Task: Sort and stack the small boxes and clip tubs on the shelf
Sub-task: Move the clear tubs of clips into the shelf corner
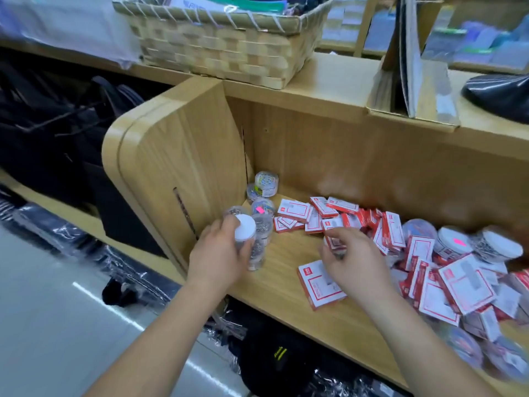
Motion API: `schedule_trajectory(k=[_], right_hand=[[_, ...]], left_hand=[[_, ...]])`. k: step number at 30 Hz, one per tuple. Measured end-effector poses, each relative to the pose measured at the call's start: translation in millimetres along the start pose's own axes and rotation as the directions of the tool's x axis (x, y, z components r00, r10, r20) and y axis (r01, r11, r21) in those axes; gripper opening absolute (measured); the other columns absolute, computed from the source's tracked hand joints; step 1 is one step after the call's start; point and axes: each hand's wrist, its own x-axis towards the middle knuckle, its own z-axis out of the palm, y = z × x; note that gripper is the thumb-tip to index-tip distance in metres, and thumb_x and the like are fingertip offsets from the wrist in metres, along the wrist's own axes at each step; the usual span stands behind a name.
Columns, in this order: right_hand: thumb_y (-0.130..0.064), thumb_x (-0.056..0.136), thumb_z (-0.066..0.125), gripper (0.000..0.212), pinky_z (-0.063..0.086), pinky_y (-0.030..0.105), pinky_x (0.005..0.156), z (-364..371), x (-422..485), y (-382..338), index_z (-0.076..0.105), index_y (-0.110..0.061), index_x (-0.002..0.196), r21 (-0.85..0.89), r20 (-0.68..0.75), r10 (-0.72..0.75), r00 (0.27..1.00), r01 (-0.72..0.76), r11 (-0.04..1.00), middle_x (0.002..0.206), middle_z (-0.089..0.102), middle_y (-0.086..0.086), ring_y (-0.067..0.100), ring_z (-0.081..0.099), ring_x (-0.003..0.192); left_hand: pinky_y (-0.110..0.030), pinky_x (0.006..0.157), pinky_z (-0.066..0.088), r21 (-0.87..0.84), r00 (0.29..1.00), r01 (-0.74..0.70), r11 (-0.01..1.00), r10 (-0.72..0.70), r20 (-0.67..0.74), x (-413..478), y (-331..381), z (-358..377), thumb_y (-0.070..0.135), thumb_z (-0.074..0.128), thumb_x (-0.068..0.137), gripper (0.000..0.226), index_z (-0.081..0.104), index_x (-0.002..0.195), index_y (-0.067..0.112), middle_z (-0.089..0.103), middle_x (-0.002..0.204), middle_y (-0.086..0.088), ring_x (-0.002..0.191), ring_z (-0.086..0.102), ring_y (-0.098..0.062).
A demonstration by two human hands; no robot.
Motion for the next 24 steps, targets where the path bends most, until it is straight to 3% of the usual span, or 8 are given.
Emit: schedule_trajectory(k=[5,8,11,13,14,18,20,24], right_hand=[[-0.027,0.086,0.07,0.033,0.047,0.03,0.09,-20,8,19,0.068,-0.019,0.118,-0.053,-0.02,0.041,0.999,-0.042,0.998,0.119,0.066,-0.003,0.018,0.061,0.109],[-0.025,0.085,0.071,0.03,0.051,0.03,0.086,-28,5,27,0.07,-0.021,0.114,0.012,0.028,0.108,0.994,-0.108,0.994,0.109,0.07,-0.007,0.013,0.063,0.097],[-0.021,0.084,0.073,0.019,0.048,0.018,0.077,-29,-12,35,0.071,-0.022,0.103,0.089,0.086,0.127,0.988,-0.134,0.987,0.097,0.07,-0.012,0.009,0.065,0.088],[-0.021,0.083,0.074,0.022,0.05,0.024,0.083,-27,-28,45,0.071,-0.022,0.105,0.047,0.075,0.092,0.993,-0.096,0.994,0.101,0.067,-0.01,0.013,0.064,0.096],[-0.021,0.082,0.075,0.028,0.05,0.029,0.089,-26,-36,51,0.07,-0.022,0.11,-0.019,0.069,0.074,0.995,-0.073,0.997,0.107,0.066,-0.008,0.016,0.062,0.103],[-0.019,0.068,0.081,0.057,0.049,0.036,0.102,-18,-55,65,0.065,-0.022,0.123,-0.305,0.173,-0.057,0.983,0.108,0.946,0.129,0.062,-0.002,0.023,0.053,0.125],[-0.015,0.062,0.082,0.055,0.054,0.04,0.095,-11,-53,65,0.069,-0.021,0.116,-0.377,0.208,-0.1,0.973,0.174,0.91,0.123,0.066,0.0,0.025,0.059,0.12],[-0.021,0.076,0.075,0.043,0.051,0.039,0.088,-7,-41,63,0.067,-0.02,0.117,-0.379,0.212,-0.048,0.976,0.127,0.916,0.111,0.062,-0.001,0.026,0.058,0.108]], left_hand=[[-0.044,0.075,0.054,0.094,0.989,-0.064,0.993,0.076,-0.128,0,-4,0,0.035,0.074,0.085,0.042,0.062,0.12,0.015,0.053,0.124,-0.009,0.105,0.053,-0.035],[-0.044,0.085,0.052,0.016,0.942,-0.233,0.972,0.229,-0.247,-10,26,2,0.03,0.07,0.085,0.038,0.065,0.119,0.014,0.056,0.129,-0.008,0.108,0.052,-0.033],[-0.04,0.1,0.048,-0.226,0.93,-0.337,0.914,0.36,0.071,-33,65,29,0.047,0.065,0.083,0.048,0.062,0.124,0.023,0.055,0.136,0.0,0.125,0.052,-0.025],[-0.035,0.11,0.04,-0.215,0.889,-0.29,0.932,0.346,0.299,-45,77,57,0.061,0.065,0.076,0.068,0.055,0.133,0.027,0.044,0.15,0.0,0.139,0.041,-0.023],[-0.035,0.108,0.041,-0.181,0.88,-0.294,0.938,0.34,0.332,-48,78,69,0.063,0.065,0.073,0.07,0.053,0.133,0.028,0.044,0.15,0.0,0.138,0.042,-0.023],[-0.038,0.081,0.052,-0.259,0.908,-0.342,0.903,0.388,0.155,-53,74,90,0.05,0.073,0.067,0.05,0.054,0.108,0.029,0.061,0.112,0.006,0.101,0.057,-0.023],[-0.038,0.081,0.052,-0.272,0.912,-0.343,0.899,0.388,0.131,-54,71,90,0.049,0.075,0.065,0.05,0.057,0.107,0.028,0.061,0.108,0.007,0.098,0.057,-0.021],[-0.029,0.089,0.049,-0.283,0.918,-0.317,0.905,0.368,0.15,-59,63,86,0.049,0.076,0.06,0.062,0.064,0.118,0.029,0.06,0.114,0.008,0.105,0.056,-0.018]])
